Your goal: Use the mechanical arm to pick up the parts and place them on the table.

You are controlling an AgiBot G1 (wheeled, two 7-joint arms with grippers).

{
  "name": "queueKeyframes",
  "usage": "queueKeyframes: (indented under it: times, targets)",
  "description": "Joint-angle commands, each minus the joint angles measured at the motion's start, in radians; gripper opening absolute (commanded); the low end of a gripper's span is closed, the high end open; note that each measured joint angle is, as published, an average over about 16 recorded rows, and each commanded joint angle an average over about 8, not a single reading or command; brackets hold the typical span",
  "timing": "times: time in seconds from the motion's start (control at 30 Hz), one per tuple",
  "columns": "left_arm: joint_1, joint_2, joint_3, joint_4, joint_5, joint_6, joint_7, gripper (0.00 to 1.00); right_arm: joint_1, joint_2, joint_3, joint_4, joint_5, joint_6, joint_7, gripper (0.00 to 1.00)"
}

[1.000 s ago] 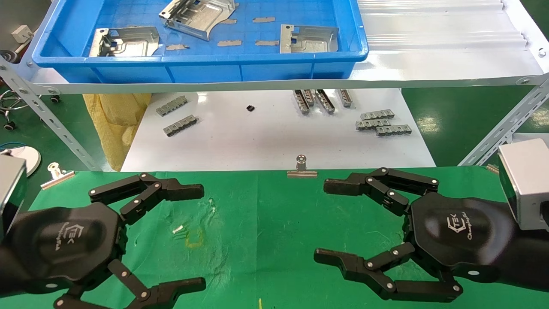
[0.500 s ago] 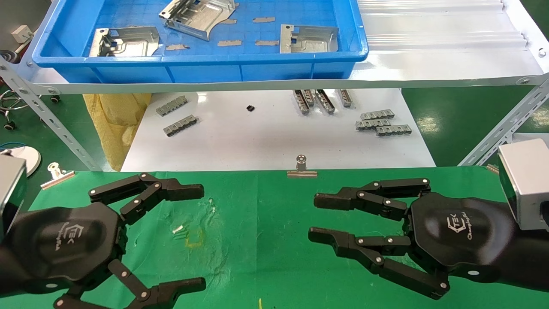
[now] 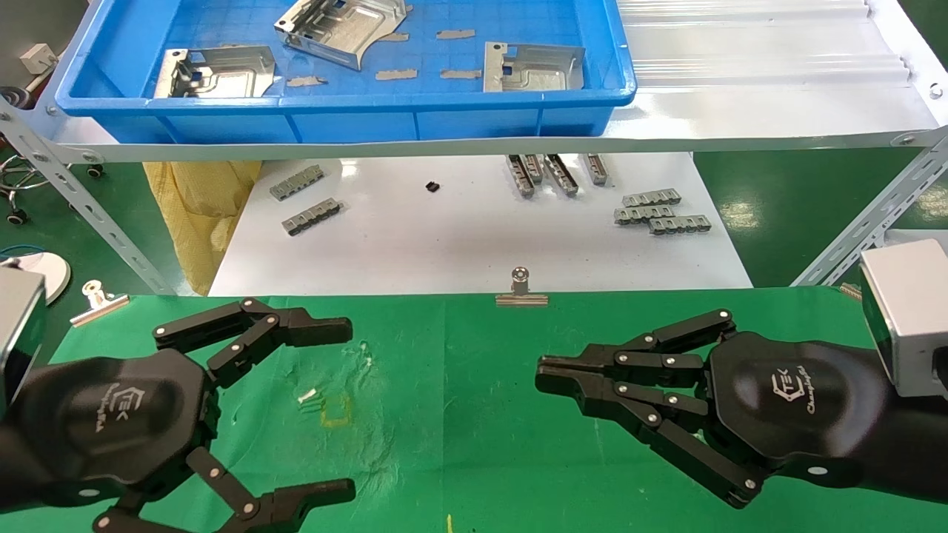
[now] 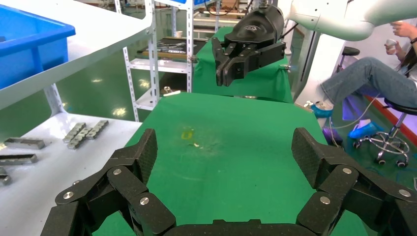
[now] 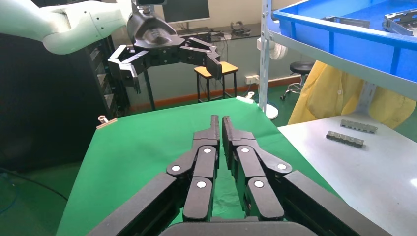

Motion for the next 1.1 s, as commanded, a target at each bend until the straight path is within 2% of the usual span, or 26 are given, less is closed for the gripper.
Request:
queueKeyframes:
  times: [0.03, 0.17, 0.33, 0.53, 0.67, 0.87, 1.1]
  targets:
    - [0.000, 0.002, -0.004, -0.003, -0.002, -0.005, 0.005, 1.00, 0.000, 0.000, 0.000, 0.000, 0.000, 0.000, 0.000, 0.00]
    - [-0.097, 0.050, 0.014, 0.007, 0.058, -0.082, -0.028, 1.00, 0.000, 0.000, 0.000, 0.000, 0.000, 0.000, 0.000, 0.00]
    - [-0.317, 0.153, 0.075, 0.115, 0.200, -0.163, -0.073, 1.00, 0.000, 0.000, 0.000, 0.000, 0.000, 0.000, 0.000, 0.00]
    - [-0.606, 0.337, 0.184, 0.431, 0.414, -0.242, -0.077, 1.00, 0.000, 0.000, 0.000, 0.000, 0.000, 0.000, 0.000, 0.00]
    - [-0.747, 0.450, 0.235, 0.673, 0.525, -0.325, -0.042, 1.00, 0.000, 0.000, 0.000, 0.000, 0.000, 0.000, 0.000, 0.00]
    - [-0.872, 0.574, 0.266, 0.953, 0.608, -0.472, 0.024, 1.00, 0.000, 0.000, 0.000, 0.000, 0.000, 0.000, 0.000, 0.00]
    - [-0.949, 0.646, 0.288, 1.137, 0.656, -0.602, 0.059, 1.00, 0.000, 0.000, 0.000, 0.000, 0.000, 0.000, 0.000, 0.00]
